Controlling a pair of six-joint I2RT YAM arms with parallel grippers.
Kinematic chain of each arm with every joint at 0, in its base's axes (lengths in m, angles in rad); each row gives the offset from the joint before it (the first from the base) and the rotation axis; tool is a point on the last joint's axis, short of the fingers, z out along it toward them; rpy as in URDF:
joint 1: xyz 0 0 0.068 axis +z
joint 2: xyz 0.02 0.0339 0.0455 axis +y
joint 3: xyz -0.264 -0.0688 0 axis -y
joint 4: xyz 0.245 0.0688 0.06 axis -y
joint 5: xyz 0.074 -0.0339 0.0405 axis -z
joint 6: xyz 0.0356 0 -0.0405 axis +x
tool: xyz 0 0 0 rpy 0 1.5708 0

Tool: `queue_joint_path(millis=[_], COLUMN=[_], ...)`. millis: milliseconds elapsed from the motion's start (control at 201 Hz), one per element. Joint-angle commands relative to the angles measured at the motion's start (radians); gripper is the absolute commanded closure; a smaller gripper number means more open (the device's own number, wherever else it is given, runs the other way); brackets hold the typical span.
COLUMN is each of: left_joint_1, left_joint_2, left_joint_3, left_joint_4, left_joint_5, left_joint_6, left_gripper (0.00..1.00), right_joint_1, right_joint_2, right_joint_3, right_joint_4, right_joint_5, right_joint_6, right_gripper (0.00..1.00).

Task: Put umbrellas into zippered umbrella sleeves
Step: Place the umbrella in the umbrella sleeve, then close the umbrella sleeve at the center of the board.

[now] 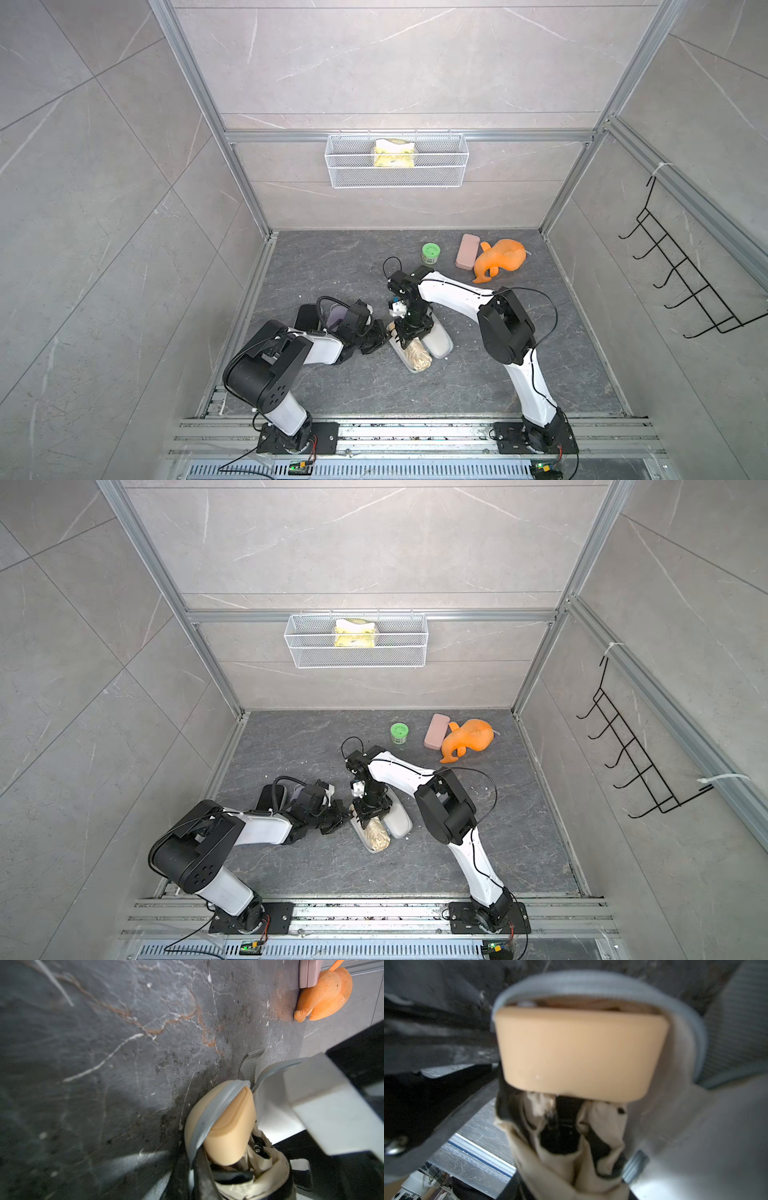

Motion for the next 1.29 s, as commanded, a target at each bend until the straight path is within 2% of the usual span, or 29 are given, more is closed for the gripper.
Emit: queue_joint_path(millis=[0,199,324,428,468,518,533,543,558,642,677,697,727,797,846,891,1011,1075,1175,1290], left_joint_1=[-0.014,-0.014,-0.014,-0.014,-0.013,-0.012,-0.012,-0.013,-0.011,-0.007,-0.006,-0.005,-0.005,-0.005,-0.006,-0.005,-0.005,-0.005,-0.005,-0.010], left_joint_2=[-0.049,-0.068,-0.068,-0.080,-0.091,-0.109,-0.114,-0.117,-0.124,-0.151,-0.162,-0.167,-0.175,-0.189,-0.200,-0.210,-0.243,-0.263,-0.282,-0.282], left_joint_3=[0.025,0.005,0.007,0.010,0.010,0.010,0.010,0.010,0.010,0.006,0.002,0.000,-0.002,-0.005,-0.004,-0.009,-0.040,-0.059,-0.095,-0.118], left_joint_4=[0.008,0.000,-0.002,-0.017,-0.027,-0.045,-0.051,-0.054,-0.059,-0.088,-0.095,-0.098,-0.103,-0.116,-0.131,-0.141,-0.144,-0.134,-0.109,-0.100], left_joint_5=[0.062,0.039,0.039,0.037,0.034,0.028,0.025,0.024,0.023,0.016,0.016,0.015,0.016,0.028,0.036,0.041,0.039,0.039,0.043,0.053], left_joint_6=[0.028,0.017,0.010,0.008,0.008,0.010,0.011,0.013,0.015,0.021,0.021,0.020,0.021,0.024,0.025,0.026,0.006,-0.012,-0.042,-0.065], left_gripper=[1.00,1.00,1.00,0.98,0.96,0.93,0.92,0.91,0.90,0.83,0.80,0.78,0.74,0.65,0.58,0.53,0.41,0.34,0.30,0.30], right_joint_1=[0.006,-0.021,-0.026,-0.026,-0.026,-0.025,-0.026,-0.026,-0.025,-0.025,-0.029,-0.033,-0.053,-0.103,-0.127,-0.146,-0.282,-0.341,-0.352,-0.352], right_joint_2=[-0.050,-0.165,-0.260,-0.360,-0.415,-0.498,-0.525,-0.544,-0.573,-0.716,-0.750,-0.759,-0.762,-0.720,-0.683,-0.678,-0.724,-0.718,-0.659,-0.628], right_joint_3=[-0.012,-0.079,-0.124,-0.166,-0.196,-0.260,-0.282,-0.294,-0.324,-0.469,-0.523,-0.537,-0.545,-0.544,-0.541,-0.574,-0.740,-0.778,-0.780,-0.810], right_joint_4=[0.089,0.077,0.092,0.119,0.148,0.202,0.225,0.238,0.259,0.383,0.411,0.393,0.394,0.413,0.411,0.452,0.621,0.664,0.674,0.735], right_joint_5=[0.025,-0.009,0.009,0.091,0.150,0.248,0.290,0.309,0.374,0.689,0.799,0.823,0.756,0.421,0.268,0.161,-0.056,-0.162,-0.283,-0.317], right_joint_6=[-0.031,-0.010,0.016,0.041,0.054,0.070,0.074,0.077,0.083,0.140,0.239,0.309,0.317,0.234,0.228,0.226,0.269,0.262,0.225,0.234], right_gripper=[0.43,0.30,0.29,0.29,0.28,0.22,0.14,0.05,0.01,0.00,0.00,0.00,0.00,0.01,0.13,0.19,0.21,0.20,0.15,0.12])
